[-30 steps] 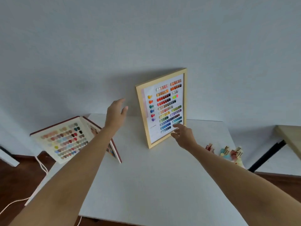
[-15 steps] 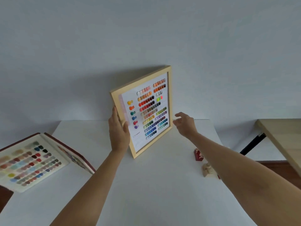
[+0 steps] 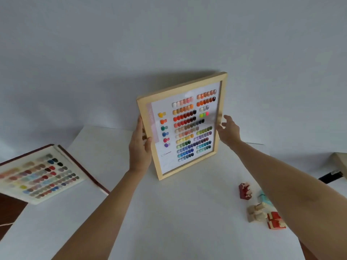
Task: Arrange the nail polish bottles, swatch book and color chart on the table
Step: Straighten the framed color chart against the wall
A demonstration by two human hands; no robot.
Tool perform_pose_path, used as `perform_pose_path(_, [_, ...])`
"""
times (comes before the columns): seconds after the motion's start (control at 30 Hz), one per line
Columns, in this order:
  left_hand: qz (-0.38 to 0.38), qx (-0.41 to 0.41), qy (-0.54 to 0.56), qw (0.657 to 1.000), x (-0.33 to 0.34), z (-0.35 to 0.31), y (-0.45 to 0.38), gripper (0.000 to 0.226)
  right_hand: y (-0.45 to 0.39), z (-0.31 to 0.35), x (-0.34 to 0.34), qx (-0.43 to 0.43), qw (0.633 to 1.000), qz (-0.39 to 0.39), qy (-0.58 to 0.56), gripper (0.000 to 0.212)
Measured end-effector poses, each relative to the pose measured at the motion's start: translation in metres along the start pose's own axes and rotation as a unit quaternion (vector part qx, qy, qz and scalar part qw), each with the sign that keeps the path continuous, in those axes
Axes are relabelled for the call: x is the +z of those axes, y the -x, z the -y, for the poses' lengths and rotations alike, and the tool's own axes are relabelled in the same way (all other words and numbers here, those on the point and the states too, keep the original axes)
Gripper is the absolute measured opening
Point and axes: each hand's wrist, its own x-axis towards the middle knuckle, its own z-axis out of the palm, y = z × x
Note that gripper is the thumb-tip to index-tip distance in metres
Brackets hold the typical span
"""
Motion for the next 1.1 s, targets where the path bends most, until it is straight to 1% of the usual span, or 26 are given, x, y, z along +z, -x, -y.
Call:
perform_pose_path(0.1, [-0.008,0.000,-0.015,1.000,0.000,0.004,-0.009,0.067,-0.009,0.007,-0.001,-0.072,0.997,-0.012,-0.036,0.069])
perform_pose_path(0.2, [-0.012,-0.011,-0.030,0.999,0.004,0.005,-0.017,0.062,-0.011,0.004,0.001,-0.160,0.985,-0.020,-0.054,0.071])
perform_pose_path(0.3, [-0.011,-0.014,-0.041,0.999,0.008,0.007,-0.020,0.061,-0.009,-0.005,0.007,-0.182,0.981,-0.029,-0.066,0.070])
perform_pose_path(0.43, [-0.004,-0.042,-0.055,0.998,0.016,0.011,-0.015,0.068,-0.006,-0.019,0.008,-0.243,0.969,-0.048,-0.022,0.076])
perform_pose_path(0.53, [0.001,-0.041,-0.060,0.997,0.019,0.012,-0.016,0.070,-0.006,-0.030,0.003,-0.296,0.953,-0.054,0.012,0.071])
perform_pose_path(0.7, [0.018,-0.028,-0.067,0.997,0.024,0.013,-0.038,0.069,-0.010,-0.040,-0.003,-0.307,0.950,-0.052,0.032,0.072])
perform_pose_path(0.87, [0.038,-0.017,-0.077,0.996,0.032,0.016,-0.067,0.068,-0.014,-0.044,-0.004,-0.294,0.953,-0.060,0.046,0.086])
perform_pose_path(1.0, [0.066,0.000,-0.075,0.995,0.036,0.025,-0.092,0.072,-0.021,-0.039,-0.001,-0.289,0.954,-0.063,0.047,0.089])
perform_pose_path(1.1, [0.069,0.017,-0.089,0.993,0.038,0.033,-0.107,0.072,-0.028,-0.037,0.003,-0.282,0.956,-0.065,0.044,0.091])
